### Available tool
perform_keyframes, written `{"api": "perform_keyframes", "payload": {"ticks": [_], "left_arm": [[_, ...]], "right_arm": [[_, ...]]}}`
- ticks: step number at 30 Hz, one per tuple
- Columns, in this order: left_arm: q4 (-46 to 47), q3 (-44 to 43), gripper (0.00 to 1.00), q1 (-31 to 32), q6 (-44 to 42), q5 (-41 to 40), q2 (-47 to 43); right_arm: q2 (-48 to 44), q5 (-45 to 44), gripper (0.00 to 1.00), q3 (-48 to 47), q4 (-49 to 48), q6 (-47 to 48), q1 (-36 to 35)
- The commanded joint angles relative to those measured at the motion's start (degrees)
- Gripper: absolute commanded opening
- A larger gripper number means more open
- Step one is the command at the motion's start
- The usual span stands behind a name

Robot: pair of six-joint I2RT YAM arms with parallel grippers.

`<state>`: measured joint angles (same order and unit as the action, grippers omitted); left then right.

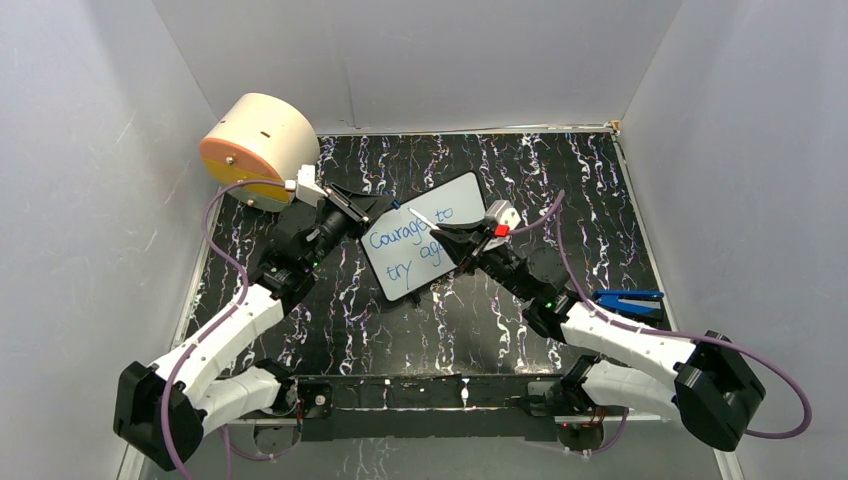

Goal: Write a sentence on the whiteboard
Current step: Close the pen cap at the center of the board.

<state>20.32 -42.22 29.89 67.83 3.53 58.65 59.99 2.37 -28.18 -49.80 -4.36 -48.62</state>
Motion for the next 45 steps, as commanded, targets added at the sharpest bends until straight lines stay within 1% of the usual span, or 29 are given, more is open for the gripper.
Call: {"api": "perform_keyframes", "payload": {"ticks": [1, 14, 36, 45], "left_arm": [[3.3, 0.6, 0.0, 0.8, 1.7, -1.7, 0.3], [5.3, 1.7, 0.0, 1.1, 4.3, -0.8, 1.0], [5.7, 2.5, 0.0, 1.1, 5.8, 1.2, 1.0], [7.2, 2.8, 0.0, 1.2, 7.7, 2.8, 1.6]], "right_arm": [[0.4, 0.2, 0.0, -0.3, -5.5, 1.0, -0.7], [1.5, -0.5, 0.0, -1.1, -3.7, 1.1, -1.0], [2.3, -2.1, 0.0, -0.9, -5.6, 0.8, -1.5], [3.1, -2.1, 0.0, -1.0, -5.4, 0.7, -1.5]]}}
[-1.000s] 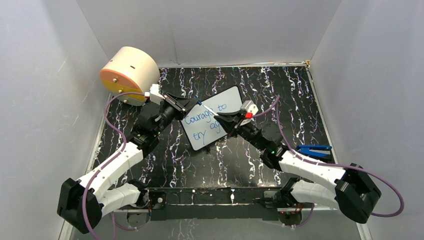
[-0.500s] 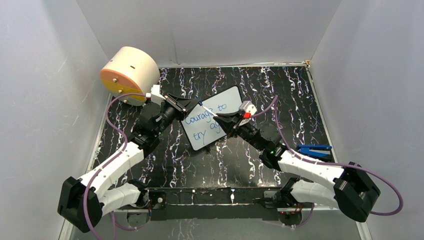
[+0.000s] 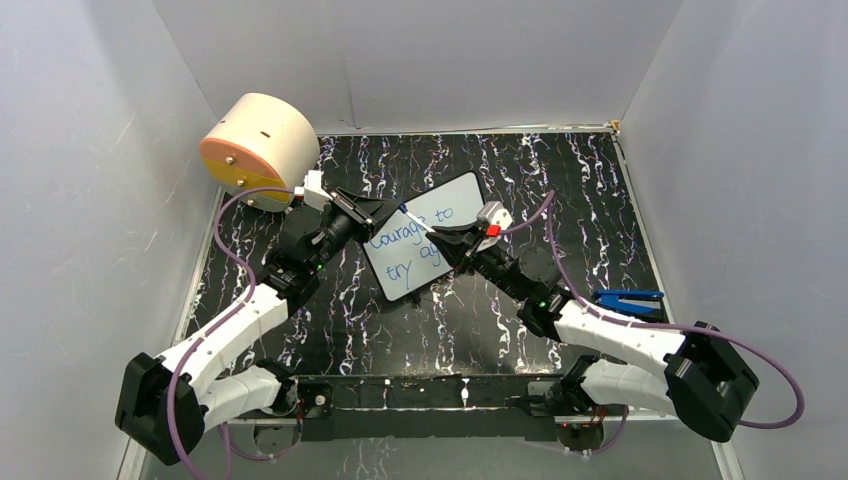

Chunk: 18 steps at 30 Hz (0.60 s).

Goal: Write a sentence on the whiteboard
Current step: Close the pen cap at the center of the board.

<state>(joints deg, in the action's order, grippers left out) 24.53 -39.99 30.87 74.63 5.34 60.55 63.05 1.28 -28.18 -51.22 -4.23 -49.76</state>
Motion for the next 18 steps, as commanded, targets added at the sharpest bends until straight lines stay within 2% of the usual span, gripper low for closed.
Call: {"api": "perform_keyframes", "payload": {"ticks": [1, 8, 18], "left_arm": [[3.0, 0.6, 0.0, 0.2, 1.0, 1.1, -0.3], [3.3, 0.6, 0.0, 0.3, 1.5, 2.1, 0.1], [5.0, 0.9, 0.0, 2.0, 1.6, 2.6, 1.5]], "right_arm": [[0.0, -1.0, 0.0, -1.0, -4.1, 0.6, -0.3], [-0.4, -3.2, 0.0, -0.4, -5.5, 0.3, -0.5], [2.7, -4.8, 0.0, -0.1, -12.9, -1.6, -0.5]]}}
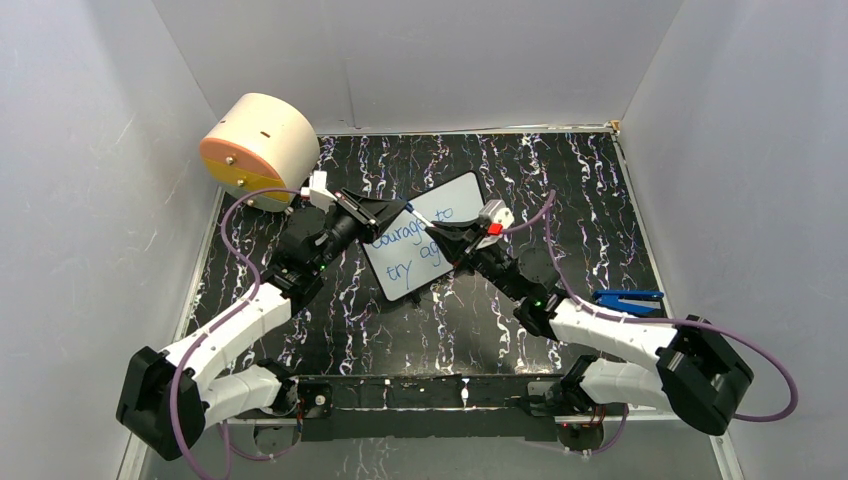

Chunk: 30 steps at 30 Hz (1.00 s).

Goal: Write a sentence on the whiteboard
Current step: Close the pen cap at the center of the board.

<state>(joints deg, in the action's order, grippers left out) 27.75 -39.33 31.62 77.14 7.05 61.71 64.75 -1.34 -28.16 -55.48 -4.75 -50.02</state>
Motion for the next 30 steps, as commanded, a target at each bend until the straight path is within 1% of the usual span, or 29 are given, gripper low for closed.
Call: {"api": "perform_keyframes", "payload": {"ticks": [1, 6, 10, 18, 21, 24, 25, 27, 28, 29, 30], "left_arm": [[2.0, 0.2, 0.0, 1.6, -1.2, 0.9, 0.5], [2.8, 0.3, 0.0, 3.7, -3.3, 0.5, 1.1], [5.5, 1.2, 0.0, 5.9, -4.5, 0.9, 2.2], [8.7, 2.4, 0.0, 9.9, -8.7, 0.7, 2.6], [10.5, 4.1, 0.0, 10.3, -8.9, -0.5, 1.5], [9.7, 4.3, 0.0, 10.4, -12.0, -3.1, -1.0], [8.3, 3.6, 0.07, 10.3, -13.9, -3.8, -1.7], [3.4, 1.2, 0.29, 10.3, -18.3, -5.6, -2.9], [0.1, -0.3, 0.36, 10.1, -20.0, -6.2, -3.3], [-3.1, -1.5, 0.41, 9.9, -21.9, -8.4, -3.7], [-4.0, -2.2, 0.45, 9.7, -23.3, -8.9, -4.2]], "right_arm": [[1.3, -2.6, 0.0, -0.1, -9.4, -1.4, -0.2], [2.1, -5.6, 0.0, 0.4, -13.2, -1.9, -0.2], [3.5, -5.6, 0.0, -0.2, -15.1, -2.0, -0.2], [4.4, -6.5, 0.0, 1.3, -19.2, -6.7, -0.2], [3.9, -6.5, 0.0, 2.1, -19.0, -6.8, -0.2], [2.5, -7.2, 0.0, 3.4, -17.5, -6.9, -0.2], [1.9, -7.3, 0.0, 3.9, -16.8, -7.0, -0.2], [0.4, -7.5, 0.0, 5.0, -15.7, -6.9, -0.2], [-0.3, -7.6, 0.0, 5.6, -15.0, -6.9, -0.2], [-1.1, -7.9, 0.0, 6.1, -14.4, -6.9, -0.2], [-1.8, -8.2, 0.0, 6.6, -13.7, -6.9, -0.1]]}}
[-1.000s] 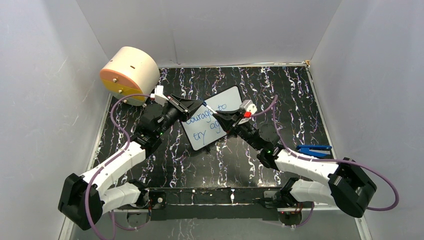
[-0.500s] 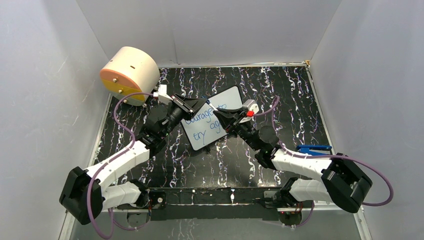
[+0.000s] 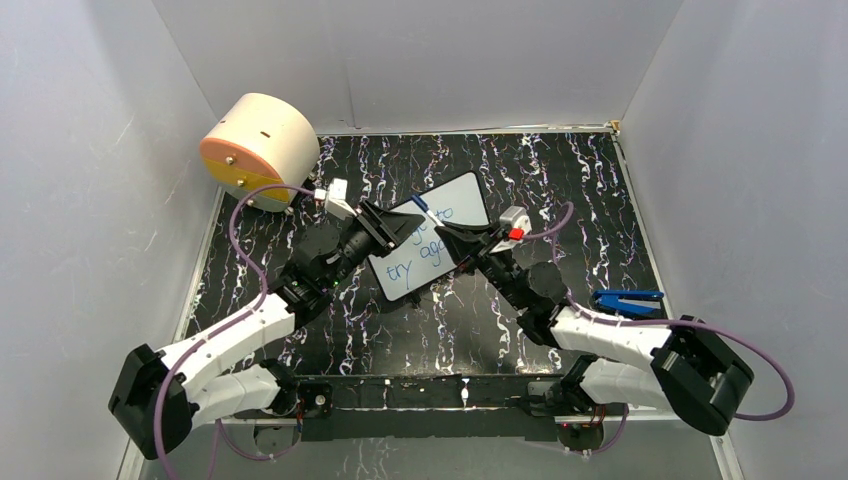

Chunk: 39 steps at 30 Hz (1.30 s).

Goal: Write a sentence on the whiteboard
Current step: Close the pen cap at the center of the board, then place the whiteboard marker at the center of the board.

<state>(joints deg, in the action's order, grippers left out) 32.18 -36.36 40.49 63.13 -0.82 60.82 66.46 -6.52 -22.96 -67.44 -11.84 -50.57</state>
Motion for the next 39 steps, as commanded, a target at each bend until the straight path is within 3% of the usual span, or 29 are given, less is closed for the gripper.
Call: {"api": "perform_keyframes", "payload": {"ticks": [1, 6, 19, 23, 30, 39], "left_arm": [[-9.4, -5.7, 0.48, 0.6, -10.6, -1.6, -3.7], [-16.7, -10.9, 0.63, 0.1, -17.0, -3.3, -3.3], [-14.9, -14.0, 0.55, -2.1, -15.6, 3.2, 2.0], [-14.8, -15.1, 0.42, -2.3, -15.9, 4.3, 2.9], [-15.6, -15.9, 0.34, -2.3, -16.4, 5.8, 3.4], [-16.1, -16.0, 0.06, -2.3, -14.6, 11.0, 5.1]], "right_arm": [[-4.1, -3.3, 0.0, 1.7, -1.1, 0.1, 0.4], [-6.0, -1.7, 0.0, 2.4, 1.8, -0.2, 0.5], [-8.7, 3.3, 0.0, 3.8, 1.6, -7.4, 0.4], [-8.6, 3.6, 0.0, 3.6, 2.3, -7.6, 0.5], [-8.3, 4.1, 0.0, 3.3, 2.6, -7.7, 0.4], [-8.3, 4.1, 0.0, 2.8, 2.4, -7.9, 0.4]]}}
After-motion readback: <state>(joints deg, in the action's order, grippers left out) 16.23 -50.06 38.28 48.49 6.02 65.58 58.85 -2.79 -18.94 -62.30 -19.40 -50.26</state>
